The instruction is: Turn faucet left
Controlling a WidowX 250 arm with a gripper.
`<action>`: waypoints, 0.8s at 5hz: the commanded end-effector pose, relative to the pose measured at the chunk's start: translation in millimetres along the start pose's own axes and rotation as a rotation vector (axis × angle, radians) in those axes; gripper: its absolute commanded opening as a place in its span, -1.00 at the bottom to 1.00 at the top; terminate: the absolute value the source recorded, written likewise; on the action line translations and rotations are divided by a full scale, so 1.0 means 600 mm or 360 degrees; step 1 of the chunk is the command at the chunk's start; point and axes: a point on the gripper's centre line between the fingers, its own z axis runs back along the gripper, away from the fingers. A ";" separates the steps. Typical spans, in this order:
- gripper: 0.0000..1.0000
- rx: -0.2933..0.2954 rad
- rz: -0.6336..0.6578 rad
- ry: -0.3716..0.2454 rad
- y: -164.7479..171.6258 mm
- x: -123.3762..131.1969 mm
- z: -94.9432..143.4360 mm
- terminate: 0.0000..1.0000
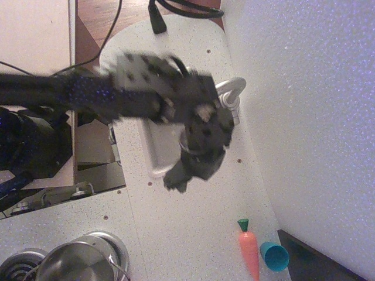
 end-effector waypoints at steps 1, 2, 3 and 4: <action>1.00 0.0068 -0.0008 -0.0198 0.006 -0.003 0.038 -1.00; 1.00 0.0129 0.0052 -0.0445 0.041 -0.025 0.071 -1.00; 1.00 0.0175 0.0091 -0.0554 0.080 -0.052 0.100 -1.00; 1.00 0.0228 0.0136 -0.0533 0.106 -0.075 0.114 -1.00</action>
